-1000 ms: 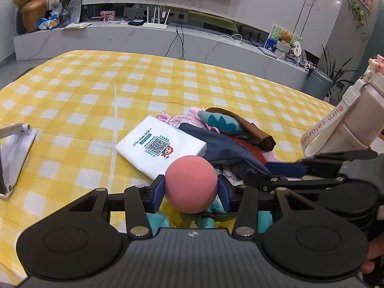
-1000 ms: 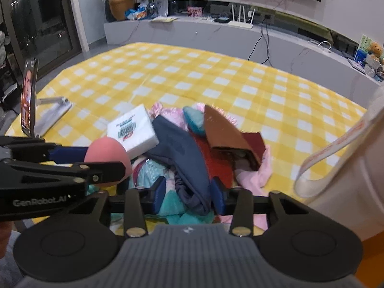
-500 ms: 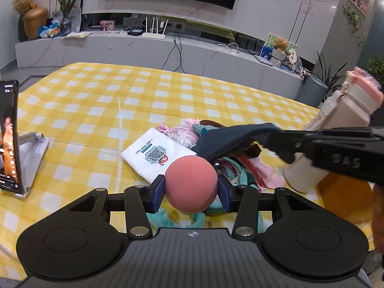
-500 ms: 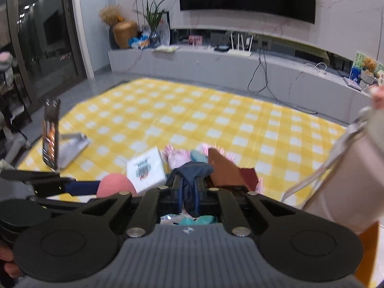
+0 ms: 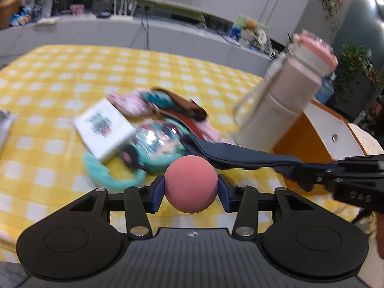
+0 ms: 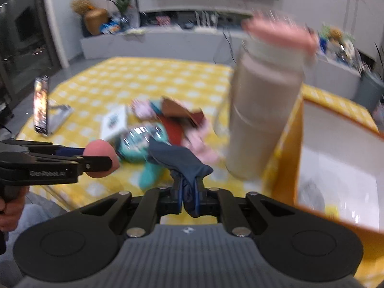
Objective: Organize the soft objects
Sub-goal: 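Lift the pink ball and navy cloth with both grippers toward the box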
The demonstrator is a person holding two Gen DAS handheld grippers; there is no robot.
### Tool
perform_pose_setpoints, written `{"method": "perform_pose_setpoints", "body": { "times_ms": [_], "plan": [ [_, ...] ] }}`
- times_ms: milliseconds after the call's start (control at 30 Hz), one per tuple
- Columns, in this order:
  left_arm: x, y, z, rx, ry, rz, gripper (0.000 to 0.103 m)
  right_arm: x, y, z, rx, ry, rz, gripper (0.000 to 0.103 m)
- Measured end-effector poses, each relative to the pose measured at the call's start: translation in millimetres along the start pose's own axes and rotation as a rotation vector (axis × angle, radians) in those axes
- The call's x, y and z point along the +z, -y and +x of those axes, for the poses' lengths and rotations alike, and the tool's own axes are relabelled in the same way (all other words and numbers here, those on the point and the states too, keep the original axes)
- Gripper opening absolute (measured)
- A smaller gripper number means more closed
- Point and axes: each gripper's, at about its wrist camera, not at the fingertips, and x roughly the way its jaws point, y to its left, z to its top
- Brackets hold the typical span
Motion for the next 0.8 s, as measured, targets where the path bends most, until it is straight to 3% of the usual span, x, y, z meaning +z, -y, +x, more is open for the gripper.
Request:
{"method": "perform_pose_setpoints", "body": {
  "times_ms": [233,533,600,633,733,800],
  "plan": [
    [-1.9,1.1,24.2,0.024,-0.065,0.009,0.053,-11.8,11.1,45.1,-0.011,-0.056,0.046,0.007],
    [11.8,-10.4,40.4,0.091,-0.056,-0.002,0.053,14.9,0.5,92.3,0.020,0.003,-0.006,0.009],
    [13.8,-12.1,43.4,0.095,-0.055,-0.002,0.053,16.9,-2.0,103.6,0.030,-0.002,-0.003,0.017],
    [14.2,-12.8,44.7,0.098,-0.055,0.000,0.053,17.8,-2.4,107.7,0.039,-0.001,0.007,0.031],
    [14.6,-14.7,46.7,0.109,-0.056,0.009,0.053,20.0,-1.8,114.9,0.082,0.003,0.057,0.059],
    [15.3,-17.9,44.8,0.120,-0.047,0.007,0.053,22.0,0.0,118.1,0.117,0.003,0.104,0.063]
  ]
}}
